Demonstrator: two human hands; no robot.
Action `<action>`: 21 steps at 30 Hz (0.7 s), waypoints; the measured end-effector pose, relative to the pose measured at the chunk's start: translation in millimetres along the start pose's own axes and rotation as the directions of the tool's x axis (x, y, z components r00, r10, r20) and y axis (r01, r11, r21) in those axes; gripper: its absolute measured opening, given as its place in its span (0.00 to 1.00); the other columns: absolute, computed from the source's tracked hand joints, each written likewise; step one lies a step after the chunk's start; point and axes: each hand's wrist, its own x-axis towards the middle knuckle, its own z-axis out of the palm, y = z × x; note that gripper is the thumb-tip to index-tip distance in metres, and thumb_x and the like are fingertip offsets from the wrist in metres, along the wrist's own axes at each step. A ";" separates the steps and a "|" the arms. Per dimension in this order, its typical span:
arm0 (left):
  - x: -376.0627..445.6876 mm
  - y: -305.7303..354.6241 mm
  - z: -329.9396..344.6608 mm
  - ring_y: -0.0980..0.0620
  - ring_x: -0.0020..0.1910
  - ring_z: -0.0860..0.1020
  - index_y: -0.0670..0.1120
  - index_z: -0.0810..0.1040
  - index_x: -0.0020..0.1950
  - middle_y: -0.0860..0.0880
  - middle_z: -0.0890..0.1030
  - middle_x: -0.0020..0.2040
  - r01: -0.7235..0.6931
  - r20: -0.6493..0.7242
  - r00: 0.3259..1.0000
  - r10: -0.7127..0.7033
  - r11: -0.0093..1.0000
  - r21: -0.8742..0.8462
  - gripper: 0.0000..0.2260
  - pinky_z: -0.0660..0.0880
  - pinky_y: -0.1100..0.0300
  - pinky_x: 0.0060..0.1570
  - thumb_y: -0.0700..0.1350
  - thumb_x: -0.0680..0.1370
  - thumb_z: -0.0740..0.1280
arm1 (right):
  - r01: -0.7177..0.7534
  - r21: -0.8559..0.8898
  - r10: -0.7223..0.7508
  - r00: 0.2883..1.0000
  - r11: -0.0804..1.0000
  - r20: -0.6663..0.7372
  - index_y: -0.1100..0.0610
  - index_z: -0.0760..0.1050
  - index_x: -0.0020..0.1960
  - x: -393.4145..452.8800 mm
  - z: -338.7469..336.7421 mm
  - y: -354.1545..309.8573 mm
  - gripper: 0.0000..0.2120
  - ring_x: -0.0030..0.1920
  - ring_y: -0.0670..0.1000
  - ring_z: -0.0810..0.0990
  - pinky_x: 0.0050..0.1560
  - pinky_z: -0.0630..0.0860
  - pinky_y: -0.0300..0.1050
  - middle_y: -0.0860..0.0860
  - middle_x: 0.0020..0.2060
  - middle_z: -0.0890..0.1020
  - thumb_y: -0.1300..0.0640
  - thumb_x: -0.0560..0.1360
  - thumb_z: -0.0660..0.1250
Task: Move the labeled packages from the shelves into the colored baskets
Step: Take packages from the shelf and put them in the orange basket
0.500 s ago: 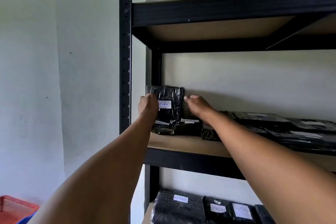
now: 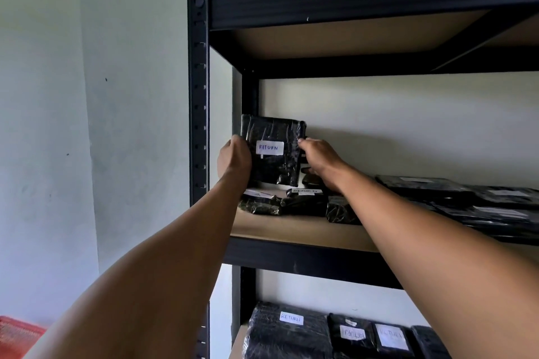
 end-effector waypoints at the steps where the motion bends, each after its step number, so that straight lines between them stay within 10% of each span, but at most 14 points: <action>1: -0.7 2.8 0.4 0.45 0.43 0.78 0.46 0.81 0.45 0.47 0.81 0.41 -0.015 -0.013 1.000 0.015 1.000 -0.005 0.18 0.74 0.51 0.46 0.49 0.77 0.53 | 0.011 0.026 -0.010 1.000 1.000 -0.023 0.64 0.74 0.66 1.0 -3.9 -1.3 0.18 0.63 0.56 0.74 0.65 0.68 0.48 0.59 0.66 0.76 0.53 0.84 0.56; 5: -4.2 9.1 1.3 0.48 0.44 0.78 0.52 0.81 0.41 0.49 0.81 0.41 -0.090 -0.033 0.996 0.087 0.989 -0.115 0.16 0.72 0.53 0.44 0.50 0.78 0.54 | 0.040 0.134 -0.028 0.995 0.990 -0.093 0.65 0.75 0.63 3.2 -12.9 -5.9 0.16 0.63 0.57 0.75 0.54 0.69 0.43 0.60 0.64 0.78 0.56 0.83 0.56; 13: -5.3 17.2 -2.2 0.49 0.46 0.81 0.59 0.85 0.41 0.49 0.86 0.44 -0.125 0.011 0.991 0.133 0.957 -0.261 0.17 0.75 0.53 0.45 0.54 0.73 0.55 | 0.075 0.195 -0.049 0.989 0.978 -0.137 0.70 0.71 0.62 -2.7 -16.4 -12.6 0.18 0.67 0.64 0.70 0.69 0.65 0.56 0.67 0.64 0.74 0.56 0.82 0.55; 21: -1.6 10.4 -1.2 0.48 0.40 0.76 0.50 0.80 0.38 0.49 0.80 0.38 -0.078 -0.042 0.996 0.073 0.984 -0.158 0.16 0.70 0.53 0.40 0.52 0.74 0.54 | 0.078 0.164 -0.063 0.994 0.983 -0.092 0.58 0.73 0.48 -0.4 -4.5 -12.3 0.10 0.46 0.51 0.72 0.45 0.66 0.45 0.58 0.46 0.76 0.59 0.82 0.55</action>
